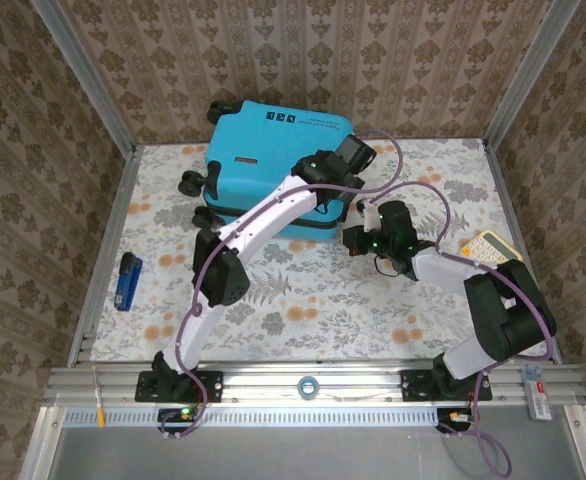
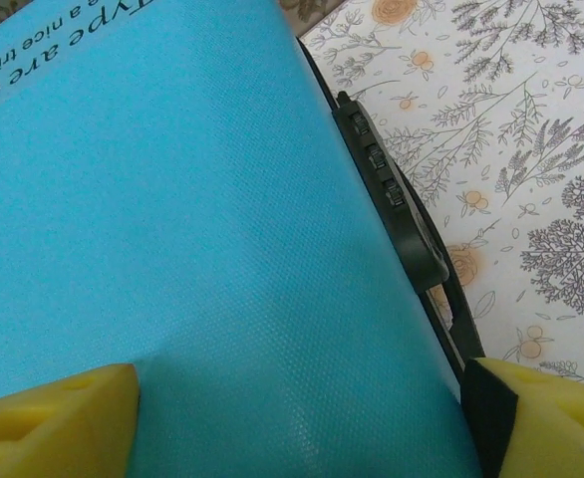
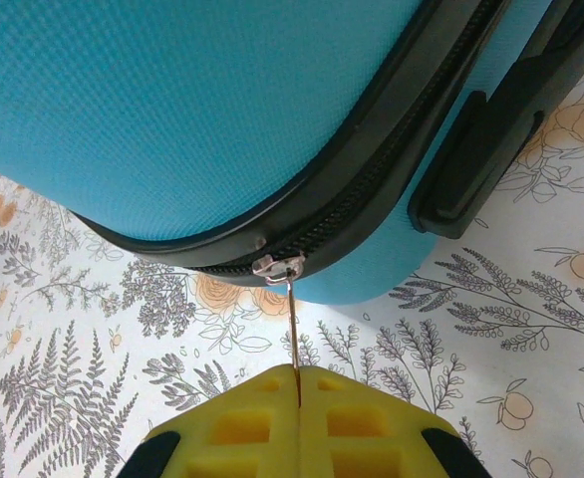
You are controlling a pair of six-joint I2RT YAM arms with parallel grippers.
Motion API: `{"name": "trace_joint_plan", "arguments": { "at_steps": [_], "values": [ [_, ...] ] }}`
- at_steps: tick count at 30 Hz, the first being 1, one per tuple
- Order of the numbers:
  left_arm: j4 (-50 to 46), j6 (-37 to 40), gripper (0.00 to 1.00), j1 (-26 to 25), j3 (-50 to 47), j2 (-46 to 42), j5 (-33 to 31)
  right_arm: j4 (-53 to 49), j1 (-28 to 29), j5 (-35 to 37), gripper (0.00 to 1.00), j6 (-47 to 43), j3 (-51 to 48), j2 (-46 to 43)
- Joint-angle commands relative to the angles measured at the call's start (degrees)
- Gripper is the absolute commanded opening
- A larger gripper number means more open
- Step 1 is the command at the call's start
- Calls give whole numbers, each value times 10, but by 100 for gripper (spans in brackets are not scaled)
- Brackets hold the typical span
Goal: Pack the luggage
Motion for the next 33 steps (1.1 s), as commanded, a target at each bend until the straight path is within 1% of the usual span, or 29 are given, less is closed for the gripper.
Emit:
{"name": "trace_joint_plan", "arguments": {
  "at_steps": [1,6,9,17,20,24,30,31,33],
  "values": [
    [-28,-6,81,9,-69,-15,15,-11,2,21,0,8,-17,-15],
    [7,-18,71,21,-160,-60,57,-4,1,58,0,11,-19,-18],
    [23,-20,68,29,-204,-79,77,-15,-6,80,0,4,-2,-10],
    [64,-27,63,48,-297,-110,124,-25,-72,98,0,12,43,28],
    [74,-27,63,52,-318,-116,133,-35,-83,92,0,4,67,49],
    [83,-24,62,53,-338,-123,140,-47,-84,88,0,-8,88,71],
    [101,-19,61,56,-360,-126,169,-37,-85,78,0,12,92,69],
    [102,-19,60,56,-361,-126,172,-33,-85,69,0,22,90,69],
    [105,-15,59,55,-370,-128,179,5,-82,22,0,42,69,66]
  ]
}}
